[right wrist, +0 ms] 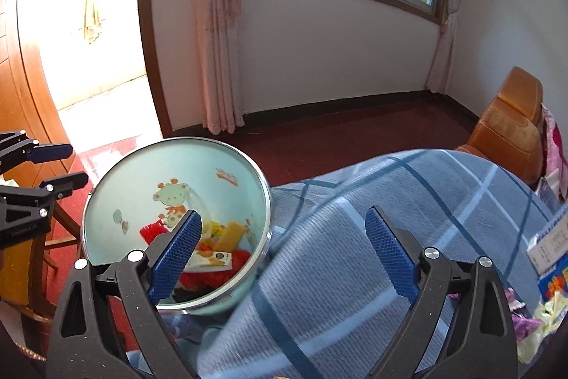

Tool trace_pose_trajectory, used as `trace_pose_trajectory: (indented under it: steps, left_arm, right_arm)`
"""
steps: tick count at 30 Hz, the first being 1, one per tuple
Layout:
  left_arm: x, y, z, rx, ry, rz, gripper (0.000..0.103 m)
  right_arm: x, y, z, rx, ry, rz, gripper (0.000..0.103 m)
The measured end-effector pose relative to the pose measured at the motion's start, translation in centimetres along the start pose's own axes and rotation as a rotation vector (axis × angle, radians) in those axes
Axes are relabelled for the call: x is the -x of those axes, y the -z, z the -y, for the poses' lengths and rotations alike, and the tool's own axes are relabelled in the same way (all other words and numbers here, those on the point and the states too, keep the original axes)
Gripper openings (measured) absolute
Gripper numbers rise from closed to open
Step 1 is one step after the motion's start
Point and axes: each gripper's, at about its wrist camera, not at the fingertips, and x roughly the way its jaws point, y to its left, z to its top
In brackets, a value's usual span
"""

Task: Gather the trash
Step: 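Open both grippers to drop the scrubber and wrapper into the bin, then grasp the purple foil wrapper with the left gripper while the right moves toward the yellow bag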

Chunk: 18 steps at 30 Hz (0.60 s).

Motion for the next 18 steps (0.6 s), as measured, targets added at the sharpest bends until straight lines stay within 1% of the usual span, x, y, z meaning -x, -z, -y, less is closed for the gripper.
trace_pose_trajectory:
  steps: [3, 6, 8, 11, 12, 16, 18]
  left_arm:
    - [0.1, 0.1, 0.6, -0.007, 0.017, 0.005, 0.047]
    - [0.2, 0.0, 2.1, -0.038, 0.039, 0.007, 0.048]
    - [0.3, -0.2, 3.8, -0.066, 0.065, 0.011, 0.049]
    - [0.6, -1.1, 6.8, -0.115, 0.103, 0.023, 0.049]
    - [0.7, -1.4, 7.7, -0.126, 0.117, 0.028, 0.049]
    - [1.6, -3.3, 12.0, -0.170, 0.174, 0.065, 0.050]
    - [1.9, -4.5, 14.5, -0.188, 0.206, 0.084, 0.050]
  right_arm:
    - [1.6, 1.3, 2.0, -0.024, 0.037, -0.008, 0.092]
    - [3.7, 2.8, 4.4, -0.056, 0.076, -0.012, 0.092]
    - [5.5, 4.3, 6.6, -0.087, 0.124, -0.017, 0.092]
    - [8.2, 6.7, 10.7, -0.174, 0.192, -0.024, 0.092]
    - [9.4, 7.8, 12.4, -0.210, 0.226, -0.028, 0.092]
    - [12.8, 11.8, 17.5, -0.325, 0.353, -0.043, 0.092]
    - [14.4, 13.7, 19.7, -0.386, 0.401, -0.048, 0.092]
